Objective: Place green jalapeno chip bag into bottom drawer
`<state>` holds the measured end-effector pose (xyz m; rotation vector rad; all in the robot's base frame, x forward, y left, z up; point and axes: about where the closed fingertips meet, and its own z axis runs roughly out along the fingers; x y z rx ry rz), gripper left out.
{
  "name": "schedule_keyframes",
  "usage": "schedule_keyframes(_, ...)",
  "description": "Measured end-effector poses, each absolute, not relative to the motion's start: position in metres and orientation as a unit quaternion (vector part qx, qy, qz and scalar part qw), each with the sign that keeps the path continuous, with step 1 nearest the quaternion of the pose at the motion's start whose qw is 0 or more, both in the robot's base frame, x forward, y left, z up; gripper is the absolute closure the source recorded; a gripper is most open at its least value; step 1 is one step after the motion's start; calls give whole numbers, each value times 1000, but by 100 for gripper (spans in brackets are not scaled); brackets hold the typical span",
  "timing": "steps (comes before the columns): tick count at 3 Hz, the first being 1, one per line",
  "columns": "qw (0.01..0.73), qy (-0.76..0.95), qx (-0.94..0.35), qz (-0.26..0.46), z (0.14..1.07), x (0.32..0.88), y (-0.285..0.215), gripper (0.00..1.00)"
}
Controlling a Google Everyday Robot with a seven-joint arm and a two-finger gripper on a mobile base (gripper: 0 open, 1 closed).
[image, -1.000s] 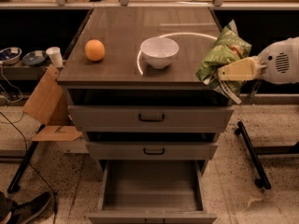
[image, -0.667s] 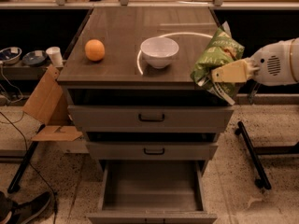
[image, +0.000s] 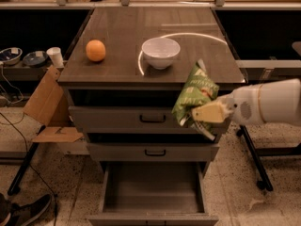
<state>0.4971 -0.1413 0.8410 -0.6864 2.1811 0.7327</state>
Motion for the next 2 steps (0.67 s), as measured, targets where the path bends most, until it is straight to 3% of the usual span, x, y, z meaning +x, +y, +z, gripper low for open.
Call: schedule_keyframes(2,306,847,-306,309,674,450,-81,100)
